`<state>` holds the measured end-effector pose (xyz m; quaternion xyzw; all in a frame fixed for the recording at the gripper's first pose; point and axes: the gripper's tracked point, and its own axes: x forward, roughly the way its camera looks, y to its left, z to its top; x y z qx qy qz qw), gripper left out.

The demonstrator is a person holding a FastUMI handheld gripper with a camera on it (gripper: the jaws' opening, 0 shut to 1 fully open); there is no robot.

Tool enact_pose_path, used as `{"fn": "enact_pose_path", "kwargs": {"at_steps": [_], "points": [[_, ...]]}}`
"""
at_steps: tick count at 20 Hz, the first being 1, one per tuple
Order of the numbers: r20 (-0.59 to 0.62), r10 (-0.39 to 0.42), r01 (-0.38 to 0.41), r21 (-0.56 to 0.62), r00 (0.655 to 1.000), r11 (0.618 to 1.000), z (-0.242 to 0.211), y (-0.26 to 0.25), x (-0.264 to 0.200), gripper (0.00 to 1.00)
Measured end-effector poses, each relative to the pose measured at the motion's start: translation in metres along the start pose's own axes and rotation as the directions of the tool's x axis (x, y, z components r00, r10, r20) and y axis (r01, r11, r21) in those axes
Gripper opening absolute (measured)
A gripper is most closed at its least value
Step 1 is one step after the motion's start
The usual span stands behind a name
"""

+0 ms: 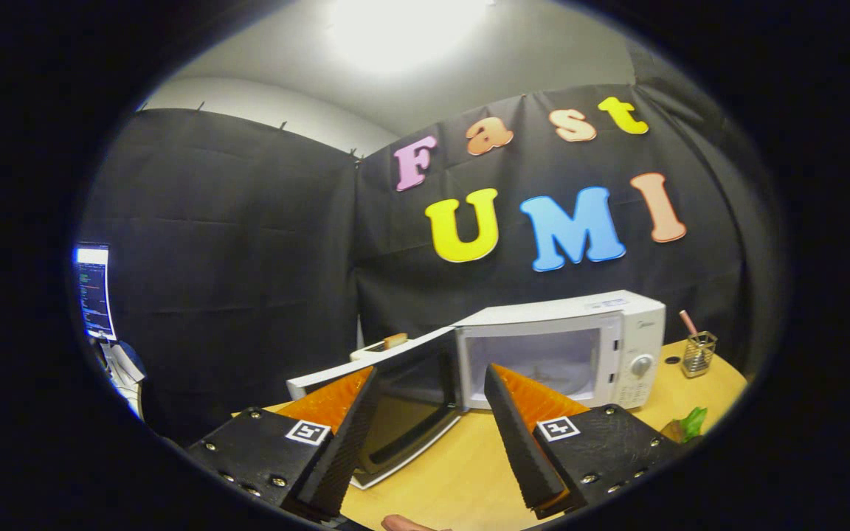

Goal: Open the microwave, put the food inside, and close the microwave door.

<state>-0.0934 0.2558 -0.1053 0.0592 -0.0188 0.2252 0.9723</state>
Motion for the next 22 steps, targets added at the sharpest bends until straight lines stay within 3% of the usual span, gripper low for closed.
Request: {"fn": "enact_pose_path", "kwargs": {"at_steps": [6, 11, 17, 22], "points": [[0.045, -0.241, 0.244, -0.076, 0.969, 0.967, 0.015, -0.108, -0.044, 0.87], [0.010, -0.386, 0.385, -0.083, 0.922, 0.919, -0.010, -0.170, -0.087, 0.87], [-0.118, -0.441, 0.440, -0.029, 0.890, 0.897, -0.068, -0.196, -0.125, 0.87], [-0.185, -0.418, 0.427, 0.014, 0.890, 0.904, -0.099, -0.191, -0.130, 0.87]]}}
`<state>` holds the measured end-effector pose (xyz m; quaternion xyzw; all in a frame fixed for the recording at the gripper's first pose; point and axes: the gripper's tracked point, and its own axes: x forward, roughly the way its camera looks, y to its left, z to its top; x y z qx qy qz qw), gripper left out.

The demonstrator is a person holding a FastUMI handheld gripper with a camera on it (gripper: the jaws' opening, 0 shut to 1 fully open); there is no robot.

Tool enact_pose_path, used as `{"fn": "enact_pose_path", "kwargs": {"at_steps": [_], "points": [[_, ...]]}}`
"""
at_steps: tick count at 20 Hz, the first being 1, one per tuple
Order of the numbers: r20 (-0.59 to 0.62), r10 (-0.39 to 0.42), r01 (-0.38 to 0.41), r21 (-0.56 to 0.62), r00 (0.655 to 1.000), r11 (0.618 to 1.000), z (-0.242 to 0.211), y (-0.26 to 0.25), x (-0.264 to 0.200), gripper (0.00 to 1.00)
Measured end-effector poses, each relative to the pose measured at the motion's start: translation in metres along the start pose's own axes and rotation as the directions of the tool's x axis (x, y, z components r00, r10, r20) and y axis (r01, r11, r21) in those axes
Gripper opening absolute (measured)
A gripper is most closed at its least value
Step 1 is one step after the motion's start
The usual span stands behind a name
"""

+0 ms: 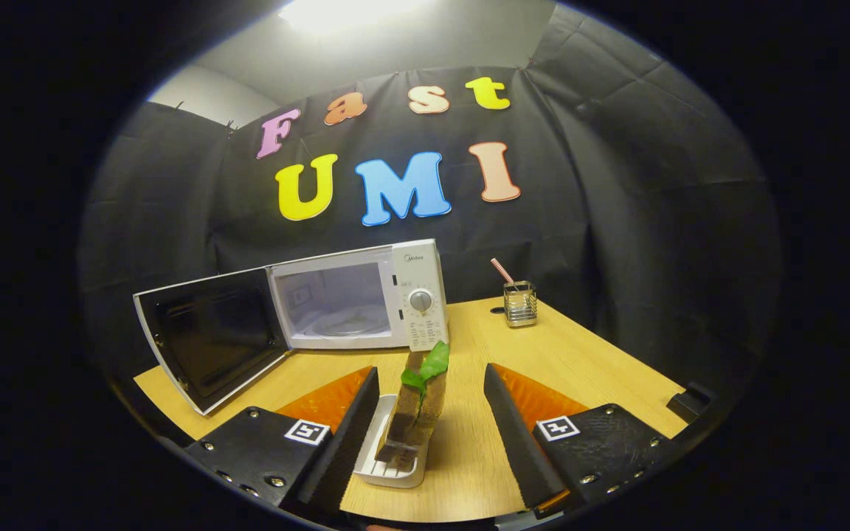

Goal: Open the microwave, put the food inside, and close the microwave door.

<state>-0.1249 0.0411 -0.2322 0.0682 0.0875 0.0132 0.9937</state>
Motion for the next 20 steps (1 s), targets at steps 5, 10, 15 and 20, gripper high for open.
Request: {"fn": "enact_pose_path", "kwargs": {"at_steps": [5, 10, 15, 20], "points": [[-0.036, 0.022, -0.021, 0.023, 0.999, 1.000, -0.018, 0.006, 0.005, 0.87], [-0.046, -0.002, 0.003, 0.026, 0.999, 1.000, -0.027, 0.001, 0.021, 0.75], [-0.042, 0.013, -0.012, 0.038, 0.999, 0.999, -0.024, 0.007, 0.022, 0.22], [0.029, 0.016, -0.017, 0.053, 0.999, 0.998, 0.013, 0.014, 0.023, 0.14]]}}
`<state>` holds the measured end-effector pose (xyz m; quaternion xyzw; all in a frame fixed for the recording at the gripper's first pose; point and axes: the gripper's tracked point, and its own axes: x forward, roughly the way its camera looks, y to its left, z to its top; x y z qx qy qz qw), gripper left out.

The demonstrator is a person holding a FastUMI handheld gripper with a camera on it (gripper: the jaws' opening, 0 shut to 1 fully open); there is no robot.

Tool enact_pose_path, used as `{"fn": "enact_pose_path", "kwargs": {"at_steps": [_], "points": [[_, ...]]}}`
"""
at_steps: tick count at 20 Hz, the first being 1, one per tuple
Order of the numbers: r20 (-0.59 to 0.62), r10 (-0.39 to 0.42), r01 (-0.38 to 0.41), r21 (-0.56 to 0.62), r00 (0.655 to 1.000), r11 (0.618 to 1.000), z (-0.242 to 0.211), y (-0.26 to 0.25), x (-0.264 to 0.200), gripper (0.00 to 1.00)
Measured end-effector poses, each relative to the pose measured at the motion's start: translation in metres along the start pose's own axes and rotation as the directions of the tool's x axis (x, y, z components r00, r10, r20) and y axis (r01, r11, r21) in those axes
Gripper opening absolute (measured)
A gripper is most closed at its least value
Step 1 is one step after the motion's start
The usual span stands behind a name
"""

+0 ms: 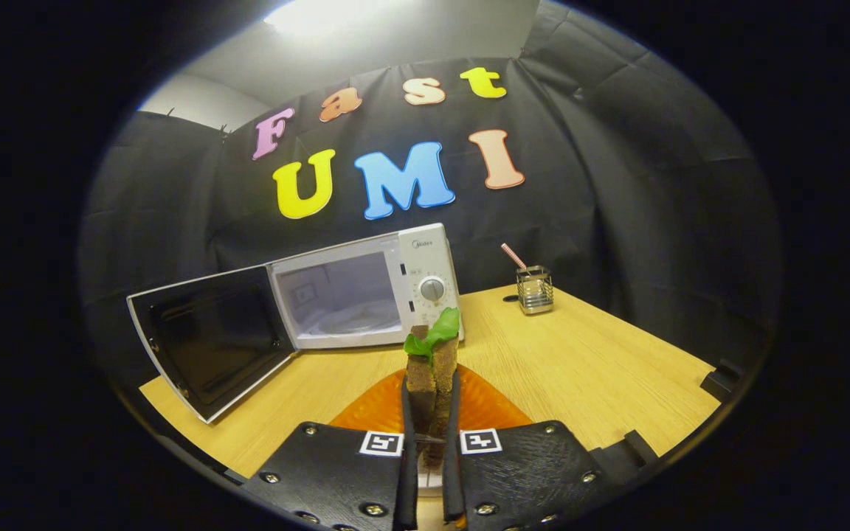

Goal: Open the microwave, put the food inside, and close the microwave door.

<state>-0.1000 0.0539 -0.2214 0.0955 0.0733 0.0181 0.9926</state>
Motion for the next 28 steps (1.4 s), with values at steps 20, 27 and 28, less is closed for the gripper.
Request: {"fn": "enact_pose_path", "kwargs": {"at_steps": [20, 27, 28], "points": [[0.043, 0.195, -0.194, 0.436, 0.980, 0.879, 0.042, 0.137, 0.151, 0.13], [0.046, 0.086, -0.097, 0.553, 0.995, 0.827, 0.027, 0.147, 0.212, 0.13], [0.043, 0.087, -0.095, 0.581, 0.995, 0.808, 0.024, 0.151, 0.220, 0.13]]}}
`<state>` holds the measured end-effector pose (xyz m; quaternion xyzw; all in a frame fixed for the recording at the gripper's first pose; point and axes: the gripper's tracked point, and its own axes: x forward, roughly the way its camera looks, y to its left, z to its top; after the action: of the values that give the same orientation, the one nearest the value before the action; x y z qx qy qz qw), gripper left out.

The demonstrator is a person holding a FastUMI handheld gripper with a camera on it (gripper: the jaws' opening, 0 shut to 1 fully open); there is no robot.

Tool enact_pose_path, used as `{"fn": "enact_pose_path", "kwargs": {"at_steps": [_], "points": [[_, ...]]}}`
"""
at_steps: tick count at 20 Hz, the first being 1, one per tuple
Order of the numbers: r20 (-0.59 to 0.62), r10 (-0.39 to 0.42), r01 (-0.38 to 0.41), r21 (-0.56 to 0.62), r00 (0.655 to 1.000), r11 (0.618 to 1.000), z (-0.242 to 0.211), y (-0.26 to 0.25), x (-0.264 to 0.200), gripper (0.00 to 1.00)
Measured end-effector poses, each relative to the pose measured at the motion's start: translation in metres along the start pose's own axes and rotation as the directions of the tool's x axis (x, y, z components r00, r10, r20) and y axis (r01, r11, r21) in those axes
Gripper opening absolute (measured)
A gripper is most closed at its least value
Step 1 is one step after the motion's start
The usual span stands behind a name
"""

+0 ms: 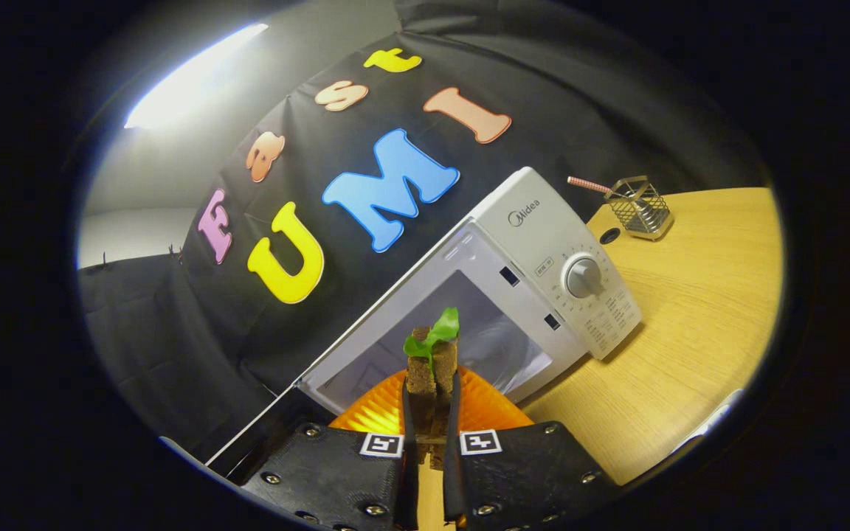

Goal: Open the microwave, put the food inside, and close the microwave door.

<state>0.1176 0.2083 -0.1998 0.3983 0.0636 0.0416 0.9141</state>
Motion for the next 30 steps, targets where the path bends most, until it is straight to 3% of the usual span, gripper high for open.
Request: {"fn": "enact_pose_path", "kwargs": {"at_steps": [5, 10, 17, 23, 30], "points": [[0.014, 0.009, -0.012, 0.208, 1.000, 0.978, -0.008, 0.005, 0.031, 0.14], [0.050, -0.014, -0.002, 0.306, 0.999, 0.952, -0.014, 0.005, 0.058, 0.13], [0.095, -0.062, 0.008, 0.495, 0.994, 0.869, -0.025, -0.008, 0.091, 0.14], [0.095, -0.111, 0.041, 0.548, 0.989, 0.835, -0.036, -0.022, 0.122, 0.14], [0.091, -0.165, 0.089, 0.550, 0.982, 0.831, -0.044, -0.031, 0.153, 0.14]]}}
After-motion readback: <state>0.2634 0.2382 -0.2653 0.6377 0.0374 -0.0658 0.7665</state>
